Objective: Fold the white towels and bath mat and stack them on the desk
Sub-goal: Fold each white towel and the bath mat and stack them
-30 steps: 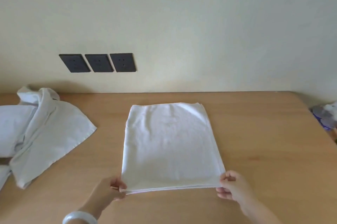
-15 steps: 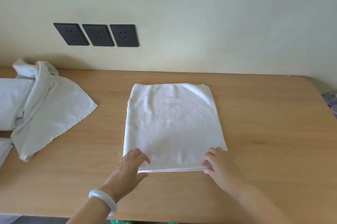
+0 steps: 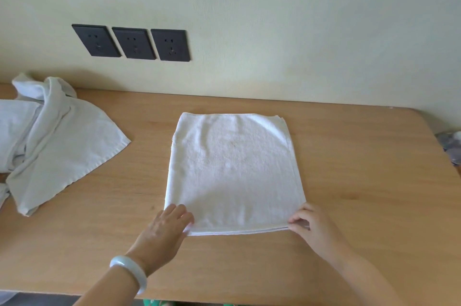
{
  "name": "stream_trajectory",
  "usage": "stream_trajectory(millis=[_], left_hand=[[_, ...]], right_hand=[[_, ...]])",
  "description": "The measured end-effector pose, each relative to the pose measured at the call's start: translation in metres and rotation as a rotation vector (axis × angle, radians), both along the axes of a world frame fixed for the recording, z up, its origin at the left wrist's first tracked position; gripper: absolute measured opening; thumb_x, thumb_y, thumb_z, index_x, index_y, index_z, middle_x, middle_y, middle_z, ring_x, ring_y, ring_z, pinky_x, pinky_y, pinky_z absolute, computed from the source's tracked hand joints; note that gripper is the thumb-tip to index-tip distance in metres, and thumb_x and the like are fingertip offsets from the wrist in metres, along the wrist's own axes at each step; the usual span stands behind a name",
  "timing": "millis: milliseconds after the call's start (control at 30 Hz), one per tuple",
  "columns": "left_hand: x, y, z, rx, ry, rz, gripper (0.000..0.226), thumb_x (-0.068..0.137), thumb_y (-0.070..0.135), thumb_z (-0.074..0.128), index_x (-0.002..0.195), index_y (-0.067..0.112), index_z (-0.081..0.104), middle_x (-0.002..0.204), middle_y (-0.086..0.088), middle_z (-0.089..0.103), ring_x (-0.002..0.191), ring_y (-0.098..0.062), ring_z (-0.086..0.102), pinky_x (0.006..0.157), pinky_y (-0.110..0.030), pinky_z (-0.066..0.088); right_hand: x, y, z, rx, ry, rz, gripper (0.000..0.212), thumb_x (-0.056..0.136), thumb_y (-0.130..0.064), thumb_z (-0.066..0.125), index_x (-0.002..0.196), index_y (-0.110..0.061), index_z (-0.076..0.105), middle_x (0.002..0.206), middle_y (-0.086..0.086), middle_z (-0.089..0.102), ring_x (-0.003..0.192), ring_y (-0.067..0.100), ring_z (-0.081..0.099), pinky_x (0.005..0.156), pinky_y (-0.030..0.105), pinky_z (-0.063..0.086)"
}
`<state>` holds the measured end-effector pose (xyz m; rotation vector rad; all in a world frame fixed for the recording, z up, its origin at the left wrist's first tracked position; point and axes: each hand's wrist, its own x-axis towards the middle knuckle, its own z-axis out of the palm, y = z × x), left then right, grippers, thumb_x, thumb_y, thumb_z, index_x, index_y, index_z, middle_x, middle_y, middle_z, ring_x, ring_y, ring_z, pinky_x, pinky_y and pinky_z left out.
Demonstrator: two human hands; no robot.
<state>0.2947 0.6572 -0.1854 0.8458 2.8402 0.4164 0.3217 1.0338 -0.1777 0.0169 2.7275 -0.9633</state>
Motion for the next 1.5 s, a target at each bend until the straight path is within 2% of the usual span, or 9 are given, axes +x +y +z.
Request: stream_trajectory(millis=[267,400,600,700,800,1000,1200,1333,1500], left_hand=[[-0.002,0.003,-0.001,-0.039,0.083,0.026,0.044,0.052,-0.002,0.076,0.081,0.027,0.058,0.078,0.012,0.049,0.067,-0.009,0.05,0.059,-0.023,0.051],[-0.001,0.005,0.005,-0.021,0.109,0.062,0.043,0.052,-0.005,0.079,0.071,0.025,0.055,0.07,0.011,0.047,0.061,-0.011,0.049,0.055,-0.024,0.048],[0.006,-0.011,-0.002,0.103,0.024,0.249,0.036,0.064,0.003,0.083,0.073,0.026,0.058,0.074,0.017,0.047,0.07,-0.007,0.048,0.055,-0.011,0.035],[0.006,-0.01,0.002,0.232,0.016,0.35,0.035,0.067,-0.005,0.08,0.073,0.023,0.059,0.076,0.017,0.048,0.074,-0.005,0.046,0.058,-0.009,0.035],[0.011,-0.013,0.008,0.33,0.054,0.39,0.034,0.066,-0.013,0.075,0.072,0.016,0.059,0.077,0.013,0.048,0.074,-0.009,0.048,0.063,-0.016,0.04],[0.032,-0.027,-0.013,0.272,0.007,0.412,0.043,0.059,-0.011,0.084,0.071,0.02,0.058,0.083,0.014,0.046,0.082,-0.004,0.042,0.072,-0.015,0.039],[0.034,-0.033,-0.012,0.169,0.019,0.287,0.042,0.063,-0.004,0.084,0.085,0.024,0.061,0.093,0.014,0.046,0.085,-0.007,0.046,0.072,-0.017,0.047],[0.03,-0.017,0.0,0.057,0.058,0.133,0.05,0.061,0.015,0.088,0.102,0.03,0.063,0.101,0.011,0.052,0.091,-0.009,0.052,0.076,-0.027,0.054],[0.021,0.043,-0.002,0.046,0.07,-0.062,0.051,0.067,0.029,0.084,0.11,0.034,0.056,0.103,0.015,0.052,0.09,-0.003,0.053,0.082,-0.019,0.052]], right_hand=[[0.009,-0.005,-0.002,0.181,0.063,0.138,0.031,0.087,0.005,0.056,0.101,-0.02,0.065,0.101,-0.021,0.047,0.094,-0.015,0.044,0.081,0.002,0.035],[0.014,-0.005,-0.008,0.245,0.145,0.118,0.043,0.076,0.014,0.06,0.098,-0.023,0.062,0.102,-0.02,0.046,0.093,-0.008,0.044,0.074,0.007,0.039],[0.019,-0.004,-0.015,0.369,0.381,0.048,0.03,0.07,0.001,0.078,0.079,-0.022,0.061,0.088,-0.012,0.055,0.076,0.011,0.055,0.068,0.024,0.04],[0.017,-0.007,-0.003,0.388,0.514,0.019,0.011,0.088,-0.01,0.058,0.081,-0.019,0.059,0.086,-0.009,0.054,0.074,0.014,0.049,0.065,0.028,0.044],[0.02,-0.009,0.013,0.401,0.575,0.081,0.017,0.091,-0.012,0.045,0.087,-0.015,0.061,0.089,-0.006,0.056,0.081,0.017,0.051,0.074,0.027,0.039],[0.045,-0.007,-0.02,0.436,0.399,0.144,0.029,0.072,0.0,0.077,0.078,-0.019,0.055,0.087,-0.01,0.048,0.071,0.013,0.051,0.054,0.025,0.044],[0.048,-0.005,-0.028,0.369,0.315,0.074,0.036,0.07,-0.004,0.079,0.091,-0.024,0.058,0.094,-0.014,0.052,0.073,0.014,0.055,0.054,0.027,0.05],[0.034,-0.011,-0.013,0.411,0.295,0.19,0.04,0.06,-0.015,0.087,0.079,-0.028,0.054,0.085,-0.016,0.046,0.076,0.007,0.046,0.057,0.02,0.045],[0.013,-0.069,-0.004,0.361,0.361,0.408,0.035,0.059,-0.028,0.087,0.082,-0.027,0.061,0.086,-0.014,0.052,0.08,0.009,0.052,0.073,0.02,0.039]])
